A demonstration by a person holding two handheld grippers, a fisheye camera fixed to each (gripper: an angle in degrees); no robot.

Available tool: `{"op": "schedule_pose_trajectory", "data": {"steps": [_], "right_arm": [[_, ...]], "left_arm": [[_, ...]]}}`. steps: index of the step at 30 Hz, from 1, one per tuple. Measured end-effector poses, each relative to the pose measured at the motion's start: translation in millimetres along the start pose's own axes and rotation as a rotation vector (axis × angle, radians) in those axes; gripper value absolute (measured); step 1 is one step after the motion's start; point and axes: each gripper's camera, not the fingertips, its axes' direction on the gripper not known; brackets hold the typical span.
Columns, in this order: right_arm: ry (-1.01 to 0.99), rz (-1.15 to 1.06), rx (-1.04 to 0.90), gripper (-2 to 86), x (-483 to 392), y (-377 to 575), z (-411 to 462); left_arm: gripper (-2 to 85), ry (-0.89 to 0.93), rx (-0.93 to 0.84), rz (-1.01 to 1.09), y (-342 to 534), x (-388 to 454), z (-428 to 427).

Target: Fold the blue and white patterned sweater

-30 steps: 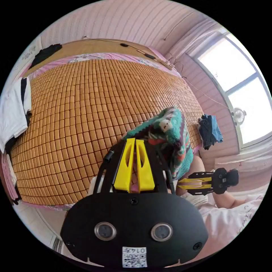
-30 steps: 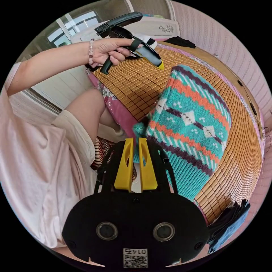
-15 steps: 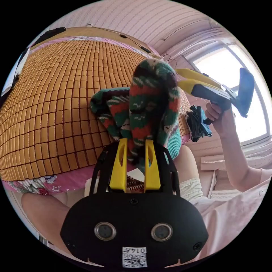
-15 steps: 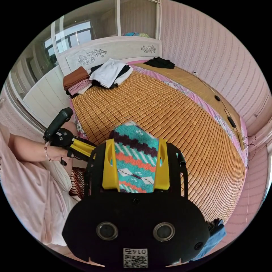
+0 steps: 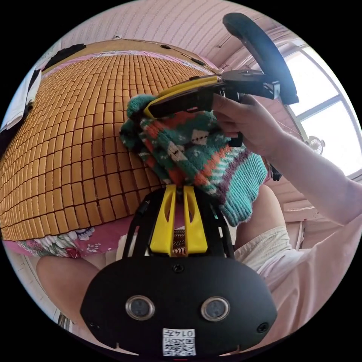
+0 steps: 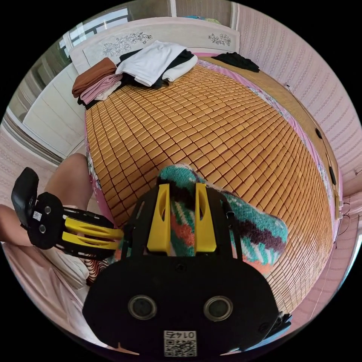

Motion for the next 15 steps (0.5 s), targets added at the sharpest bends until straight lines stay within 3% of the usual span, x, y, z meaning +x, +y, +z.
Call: {"op": "schedule_pose_trajectory", "data": {"steps": [4, 8, 13, 15], "right_arm": [[-0.009, 0.038, -0.039, 10.0, 12, -17, 8], [-0.061, 0.037, -0.073, 10.2, 34, -27, 12], [-0.060, -0.022, -0.133, 10.5, 51, -40, 4], [-0.116, -0.015, -0.096, 9.7, 71, -32, -26]], "left_arm": [[2.5, -0.055, 0.073, -0.054, 11, 0, -35], [-0.6, -0.070, 0.240, 0.064, 30, 35, -63], [-0.9, -0.126, 0.028, 0.107, 19, 48, 12], [-1.0, -0.064, 0.043, 0.070, 21, 39, 11]]}}
